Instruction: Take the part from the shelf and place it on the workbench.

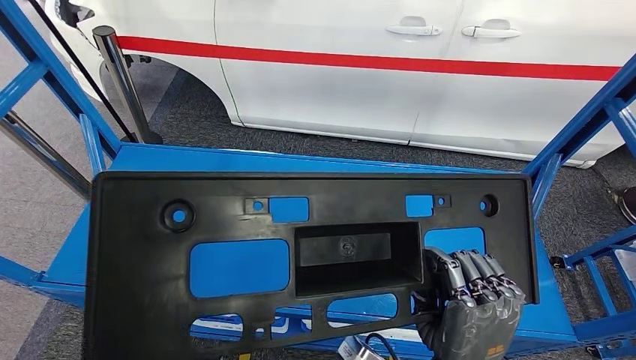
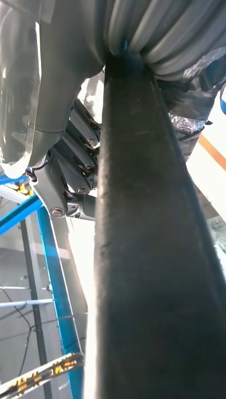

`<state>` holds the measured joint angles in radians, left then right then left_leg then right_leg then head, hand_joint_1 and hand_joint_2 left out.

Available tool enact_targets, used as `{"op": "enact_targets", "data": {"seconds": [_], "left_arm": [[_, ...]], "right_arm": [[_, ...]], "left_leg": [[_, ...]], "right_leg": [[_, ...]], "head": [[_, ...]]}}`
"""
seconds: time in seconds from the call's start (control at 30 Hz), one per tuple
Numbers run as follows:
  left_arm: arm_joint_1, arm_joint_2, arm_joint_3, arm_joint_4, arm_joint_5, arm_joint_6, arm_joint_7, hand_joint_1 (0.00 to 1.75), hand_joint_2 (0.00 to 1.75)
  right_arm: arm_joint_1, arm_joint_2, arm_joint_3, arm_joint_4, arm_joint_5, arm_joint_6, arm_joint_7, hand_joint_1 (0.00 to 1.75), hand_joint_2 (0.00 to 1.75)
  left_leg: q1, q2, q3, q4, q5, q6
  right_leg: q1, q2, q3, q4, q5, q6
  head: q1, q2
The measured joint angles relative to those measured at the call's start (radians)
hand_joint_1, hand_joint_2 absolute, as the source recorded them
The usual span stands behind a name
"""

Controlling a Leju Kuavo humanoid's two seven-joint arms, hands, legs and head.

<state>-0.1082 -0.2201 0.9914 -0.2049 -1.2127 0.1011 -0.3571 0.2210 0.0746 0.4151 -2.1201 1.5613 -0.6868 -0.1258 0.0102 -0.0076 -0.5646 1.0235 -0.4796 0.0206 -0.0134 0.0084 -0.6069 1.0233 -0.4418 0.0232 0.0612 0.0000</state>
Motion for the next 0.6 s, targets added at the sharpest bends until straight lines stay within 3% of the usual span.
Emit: {"op": "enact_targets", "data": {"seconds": [0.23, 0.37, 0.6], "left_arm": [[0.002, 0.0, 0.006, 0.0, 0.0, 0.0, -0.002, 0.0, 0.0], [0.003, 0.0, 0.006, 0.0, 0.0, -0.002, -0.006, 0.0, 1.75], [0.005, 0.0, 0.002, 0.0, -0.006, -0.021, -0.025, 0.0, 1.75]], "right_arm": [[0.002, 0.002, 0.004, 0.016, -0.009, 0.0, -0.008, 1.75, 1.75], [0.003, 0.002, 0.007, 0.021, -0.008, 0.0, 0.001, 1.75, 1.75], [0.003, 0.002, 0.033, 0.07, 0.006, 0.0, 0.059, 1.75, 1.75]], "left_leg": [[0.0, 0.0, 0.0, 0.0, 0.0, 0.0], [0.0, 0.0, 0.0, 0.0, 0.0, 0.0], [0.0, 0.0, 0.0, 0.0, 0.0, 0.0]], "right_leg": [[0.0, 0.0, 0.0, 0.0, 0.0, 0.0], [0.0, 0.0, 0.0, 0.0, 0.0, 0.0], [0.0, 0.0, 0.0, 0.0, 0.0, 0.0]], "head": [[0.0, 0.0], [0.0, 0.0], [0.0, 0.0]]}}
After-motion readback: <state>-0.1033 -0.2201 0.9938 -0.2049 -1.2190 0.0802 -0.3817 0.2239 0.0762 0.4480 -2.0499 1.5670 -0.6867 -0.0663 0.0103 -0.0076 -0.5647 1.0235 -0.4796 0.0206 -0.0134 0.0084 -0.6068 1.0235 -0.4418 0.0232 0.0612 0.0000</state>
